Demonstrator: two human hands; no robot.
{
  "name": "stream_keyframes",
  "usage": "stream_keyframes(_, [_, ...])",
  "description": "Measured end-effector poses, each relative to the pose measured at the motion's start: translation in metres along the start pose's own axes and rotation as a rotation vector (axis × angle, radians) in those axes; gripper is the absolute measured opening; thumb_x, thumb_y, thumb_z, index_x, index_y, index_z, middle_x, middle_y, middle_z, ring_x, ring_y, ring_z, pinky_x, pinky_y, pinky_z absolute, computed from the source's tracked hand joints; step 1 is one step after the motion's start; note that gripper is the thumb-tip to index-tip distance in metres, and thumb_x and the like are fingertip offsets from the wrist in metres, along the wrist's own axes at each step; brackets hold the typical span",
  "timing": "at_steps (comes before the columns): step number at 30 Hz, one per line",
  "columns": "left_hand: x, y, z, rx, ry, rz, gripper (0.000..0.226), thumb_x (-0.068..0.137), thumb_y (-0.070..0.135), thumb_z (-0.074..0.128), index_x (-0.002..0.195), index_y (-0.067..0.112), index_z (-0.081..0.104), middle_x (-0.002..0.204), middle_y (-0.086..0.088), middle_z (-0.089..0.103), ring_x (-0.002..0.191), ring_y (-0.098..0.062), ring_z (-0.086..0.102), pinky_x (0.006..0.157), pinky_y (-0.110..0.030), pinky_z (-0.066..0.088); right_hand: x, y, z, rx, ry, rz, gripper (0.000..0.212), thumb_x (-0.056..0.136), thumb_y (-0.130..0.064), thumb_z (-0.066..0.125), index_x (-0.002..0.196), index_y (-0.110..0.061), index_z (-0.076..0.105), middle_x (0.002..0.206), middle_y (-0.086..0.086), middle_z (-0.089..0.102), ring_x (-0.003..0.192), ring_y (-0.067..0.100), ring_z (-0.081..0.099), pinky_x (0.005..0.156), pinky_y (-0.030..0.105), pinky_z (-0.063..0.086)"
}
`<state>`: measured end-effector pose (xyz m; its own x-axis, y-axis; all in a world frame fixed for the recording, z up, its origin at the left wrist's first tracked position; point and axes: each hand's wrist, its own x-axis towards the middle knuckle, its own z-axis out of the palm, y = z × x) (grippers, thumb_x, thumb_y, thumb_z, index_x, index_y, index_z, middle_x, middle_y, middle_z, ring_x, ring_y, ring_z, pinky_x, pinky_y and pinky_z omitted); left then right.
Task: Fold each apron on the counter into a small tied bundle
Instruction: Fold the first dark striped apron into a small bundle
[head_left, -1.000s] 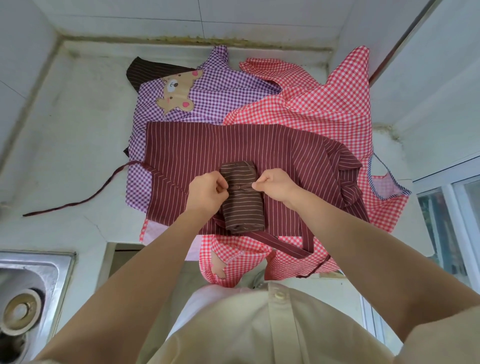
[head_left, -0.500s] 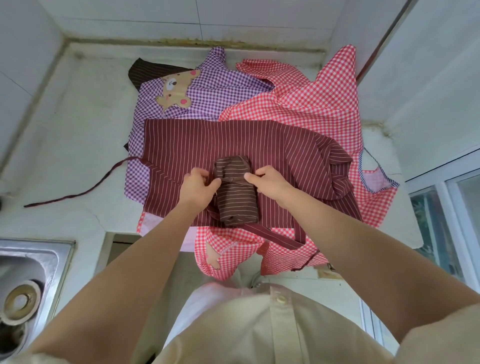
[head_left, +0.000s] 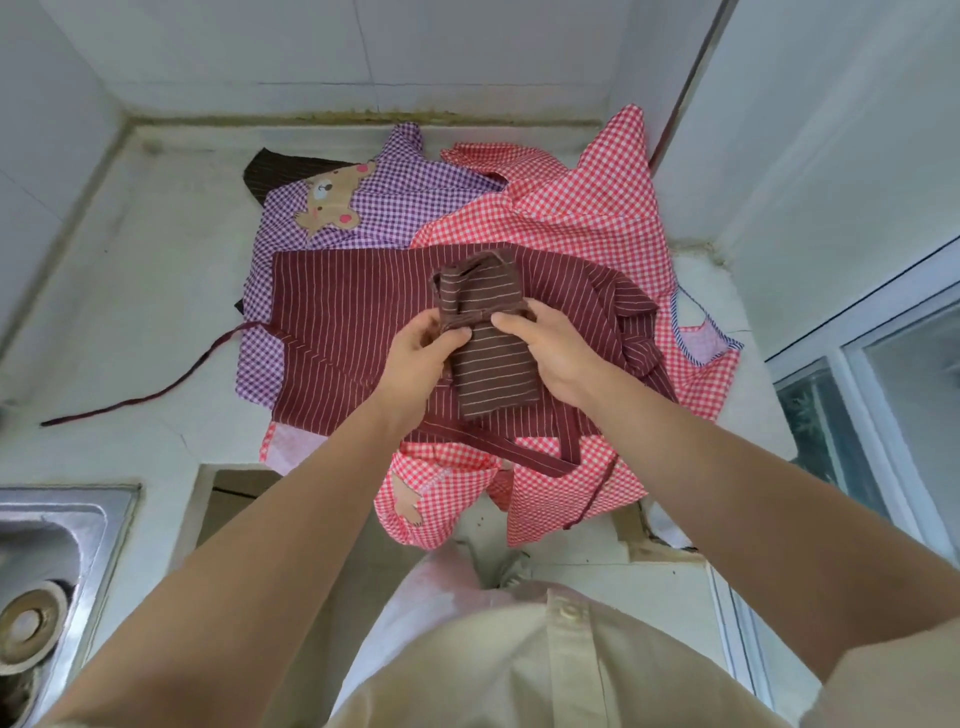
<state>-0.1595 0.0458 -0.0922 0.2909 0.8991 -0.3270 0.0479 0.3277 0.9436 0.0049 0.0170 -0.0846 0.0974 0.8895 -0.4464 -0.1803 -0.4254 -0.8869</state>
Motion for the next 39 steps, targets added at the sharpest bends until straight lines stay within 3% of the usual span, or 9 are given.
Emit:
stream_keyframes(3, [0.001,0.023,0.028,-0.035,-0.168,0.102,0.024,0.093,0.012,0.062,0.116,0.016,0.059,0.113,-0.004,0.066,0.105,-0.017,0.064,0.089,-0.029,0.053,-0.019,-0.016,-0.028,0.107,0.045,-0.092,0.033,0.095,-0.016,0.061,0.127,-0.009,0.058,0.118,0.011,0.069,0.107,0.023,0.068,0.090,0.036,0.055])
stream_keyframes(6, [0.002,0.044,0.059,-0.030,-0.325,0.156,0.036,0.091,0.017,0.065,0.125,0.024,0.056,0.126,-0.008,0.062,0.116,-0.023,0.061,0.097,-0.036,0.052,-0.039,-0.027,-0.050,0.236,0.129,-0.174,0.038,0.095,-0.013,0.061,0.132,-0.010,0.054,0.124,0.014,0.065,0.109,0.029,0.066,0.091,0.042,0.055])
stream_keyframes(10, [-0.001,0.062,0.104,0.002,-0.485,0.205,0.033,0.095,0.009,0.058,0.126,0.019,0.055,0.115,-0.004,0.066,0.107,-0.020,0.064,0.092,-0.035,0.053,-0.072,-0.034,-0.081,0.354,0.210,-0.286,0.030,0.094,-0.006,0.059,0.123,-0.012,0.057,0.117,0.015,0.066,0.103,0.028,0.066,0.089,0.042,0.055])
stream_keyframes(16, [-0.012,0.073,0.168,0.223,-0.727,0.191,0.043,0.092,0.011,0.064,0.130,0.024,0.048,0.116,-0.003,0.066,0.101,-0.013,0.068,0.085,-0.029,0.056,-0.107,-0.024,-0.137,0.496,0.413,-0.355,0.044,0.092,-0.008,0.063,0.134,-0.004,0.050,0.127,0.021,0.062,0.113,0.036,0.063,0.089,0.047,0.055])
stream_keyframes(22, [-0.010,0.098,0.275,0.391,-0.669,0.485,0.030,0.090,0.010,0.066,0.119,0.014,0.059,0.102,0.002,0.068,0.096,-0.018,0.066,0.088,-0.035,0.055,-0.149,-0.048,-0.237,0.261,0.431,-0.325,0.040,0.094,-0.021,0.062,0.131,-0.006,0.057,0.125,0.012,0.066,0.115,0.024,0.062,0.107,0.043,0.045])
stream_keyframes(26, [-0.019,0.128,0.364,0.425,-0.611,0.661,0.033,0.087,0.022,0.066,0.117,0.012,0.057,0.099,0.003,0.066,0.084,-0.007,0.059,0.083,-0.029,0.052,-0.176,-0.088,-0.320,0.152,0.463,-0.425,0.040,0.094,-0.020,0.063,0.131,-0.007,0.057,0.124,0.011,0.067,0.113,0.024,0.064,0.100,0.037,0.050])
stream_keyframes(33, [-0.033,0.181,0.453,0.391,-0.633,0.509,0.041,0.088,0.023,0.072,0.123,0.010,0.056,0.105,-0.002,0.070,0.089,-0.010,0.070,0.074,-0.023,0.057,-0.197,-0.168,-0.408,0.332,0.381,-0.613,0.042,0.095,-0.014,0.061,0.135,-0.004,0.052,0.128,0.016,0.064,0.118,0.029,0.062,0.102,0.043,0.050])
stream_keyframes(36, [-0.039,0.204,0.461,0.409,-0.502,0.644,0.028,0.093,0.017,0.064,0.119,0.007,0.058,0.086,0.004,0.065,0.065,0.004,0.063,0.055,-0.011,0.048,-0.199,-0.200,-0.414,0.278,0.311,-0.614,0.033,0.097,-0.014,0.057,0.129,-0.006,0.056,0.123,0.011,0.066,0.112,0.024,0.064,0.098,0.038,0.052])
stream_keyframes(39, [-0.039,0.230,0.463,0.469,-0.295,0.779,0.016,0.094,0.023,0.064,0.108,0.016,0.059,0.079,0.009,0.062,0.062,0.003,0.059,0.055,-0.016,0.046,-0.195,-0.232,-0.412,0.211,0.288,-0.656,0.029,0.097,-0.013,0.057,0.127,-0.014,0.056,0.115,0.003,0.068,0.103,0.015,0.064,0.087,0.032,0.053])
